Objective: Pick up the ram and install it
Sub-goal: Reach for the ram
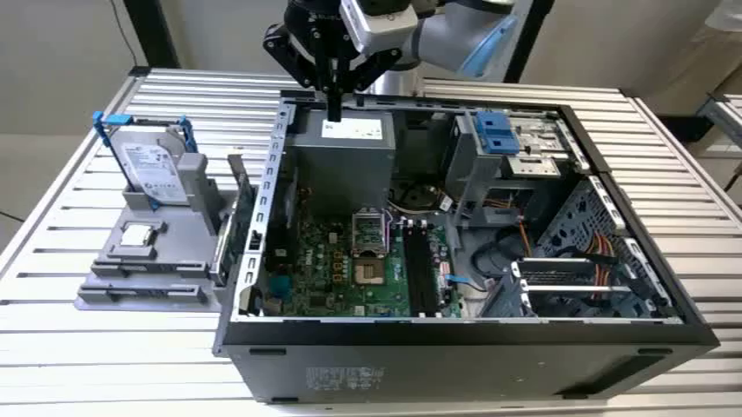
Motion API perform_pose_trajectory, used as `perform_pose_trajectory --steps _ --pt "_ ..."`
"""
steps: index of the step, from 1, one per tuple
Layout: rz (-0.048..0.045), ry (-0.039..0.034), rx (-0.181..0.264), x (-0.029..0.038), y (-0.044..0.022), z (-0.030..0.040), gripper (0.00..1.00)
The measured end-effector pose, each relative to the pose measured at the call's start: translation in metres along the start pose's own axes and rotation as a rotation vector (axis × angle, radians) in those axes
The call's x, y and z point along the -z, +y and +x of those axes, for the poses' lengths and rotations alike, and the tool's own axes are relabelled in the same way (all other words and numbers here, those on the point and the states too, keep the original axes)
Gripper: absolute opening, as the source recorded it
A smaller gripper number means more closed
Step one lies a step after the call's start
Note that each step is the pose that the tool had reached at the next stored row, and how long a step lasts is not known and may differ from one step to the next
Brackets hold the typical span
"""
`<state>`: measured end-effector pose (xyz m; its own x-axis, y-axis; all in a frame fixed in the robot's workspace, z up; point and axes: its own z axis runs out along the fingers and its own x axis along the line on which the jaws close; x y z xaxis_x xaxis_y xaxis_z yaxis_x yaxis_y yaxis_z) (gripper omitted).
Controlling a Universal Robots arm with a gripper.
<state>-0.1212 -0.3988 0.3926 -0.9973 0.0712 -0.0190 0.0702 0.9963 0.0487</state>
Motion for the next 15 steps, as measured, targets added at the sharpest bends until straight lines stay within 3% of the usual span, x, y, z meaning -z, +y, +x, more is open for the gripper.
perform_pose_trajectory --steps 15 --pt "0.0 0.0 0.0 0.0 0.0 0.0 0.0"
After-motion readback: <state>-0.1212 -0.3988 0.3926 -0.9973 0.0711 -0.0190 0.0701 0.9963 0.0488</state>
